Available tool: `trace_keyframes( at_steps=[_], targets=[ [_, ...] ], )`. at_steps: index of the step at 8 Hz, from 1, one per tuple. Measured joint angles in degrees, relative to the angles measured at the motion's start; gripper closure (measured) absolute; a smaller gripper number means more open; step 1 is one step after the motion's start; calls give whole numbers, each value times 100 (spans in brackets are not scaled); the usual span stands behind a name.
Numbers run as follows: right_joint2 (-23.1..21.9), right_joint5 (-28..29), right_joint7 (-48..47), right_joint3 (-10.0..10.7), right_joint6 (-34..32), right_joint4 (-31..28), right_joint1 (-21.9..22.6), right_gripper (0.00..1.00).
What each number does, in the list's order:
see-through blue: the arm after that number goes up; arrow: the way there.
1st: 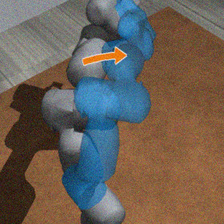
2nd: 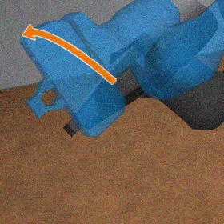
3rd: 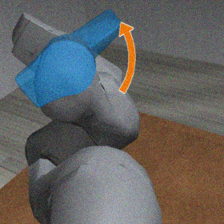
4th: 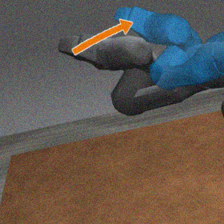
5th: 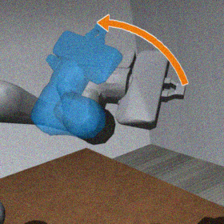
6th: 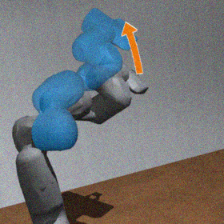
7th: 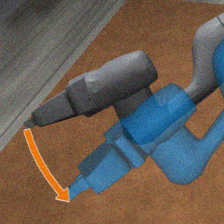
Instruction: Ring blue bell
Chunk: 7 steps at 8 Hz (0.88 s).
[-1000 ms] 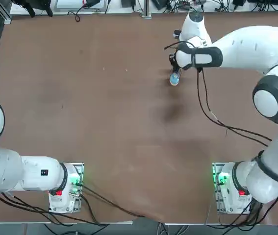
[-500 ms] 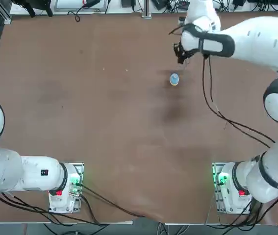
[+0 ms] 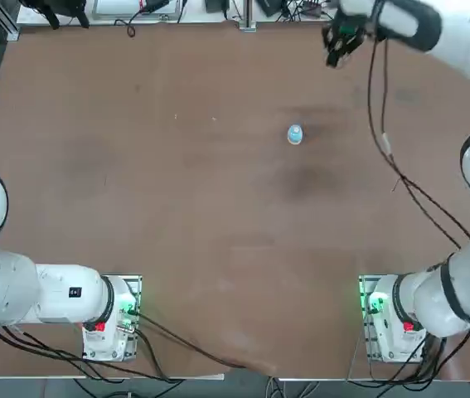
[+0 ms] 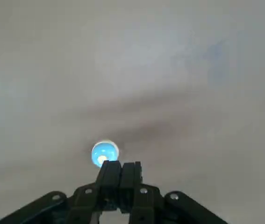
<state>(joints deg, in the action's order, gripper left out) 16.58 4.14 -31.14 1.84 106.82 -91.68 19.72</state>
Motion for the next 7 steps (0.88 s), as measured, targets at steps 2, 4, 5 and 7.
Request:
trace_keyframes(
  at_steps=[2,4,5,7],
  targets=[
    [6,-4,647,18,-753,454,-396,97],
    [-23,-5,1213,38,-1585,949,-908,86],
    [-72,-8,1329,75,-1765,1079,-1081,70],
    [-116,-11,1649,212,-1836,1117,-1276,35]
  ],
)
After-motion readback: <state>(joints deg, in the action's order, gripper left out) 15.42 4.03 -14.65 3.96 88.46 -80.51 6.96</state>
